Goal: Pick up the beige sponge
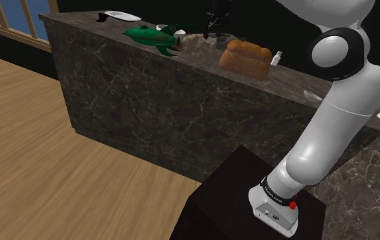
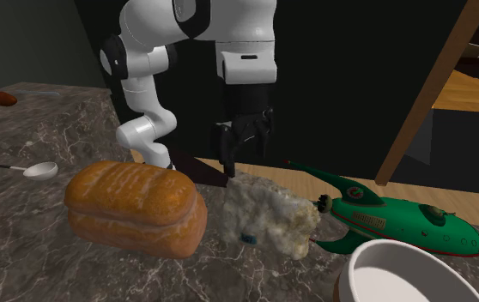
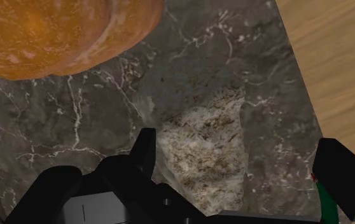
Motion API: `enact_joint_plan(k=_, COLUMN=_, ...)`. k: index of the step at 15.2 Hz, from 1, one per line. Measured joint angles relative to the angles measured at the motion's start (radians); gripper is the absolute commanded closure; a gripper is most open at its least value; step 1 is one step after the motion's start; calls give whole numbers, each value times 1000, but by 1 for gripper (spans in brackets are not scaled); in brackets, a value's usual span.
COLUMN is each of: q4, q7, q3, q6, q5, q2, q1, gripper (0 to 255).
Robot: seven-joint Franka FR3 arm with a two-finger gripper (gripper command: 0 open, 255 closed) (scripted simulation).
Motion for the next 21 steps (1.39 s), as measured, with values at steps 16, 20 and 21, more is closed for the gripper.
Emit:
enact_joint_plan(k=16, q4=32, q7=-16, q3=-10, q6=60, q5=5, q2=89, q1=-17, gripper=255)
enact_joint_plan(k=20, q4=32, q7=-16, q3=-10, q6=60, q5=5, q2=88, q1=-17, gripper=255)
enact_joint_plan(k=21, q4=29, q7=-16, q3=-10, q6=61, q5=5, q2=87, q1=-17, gripper=255)
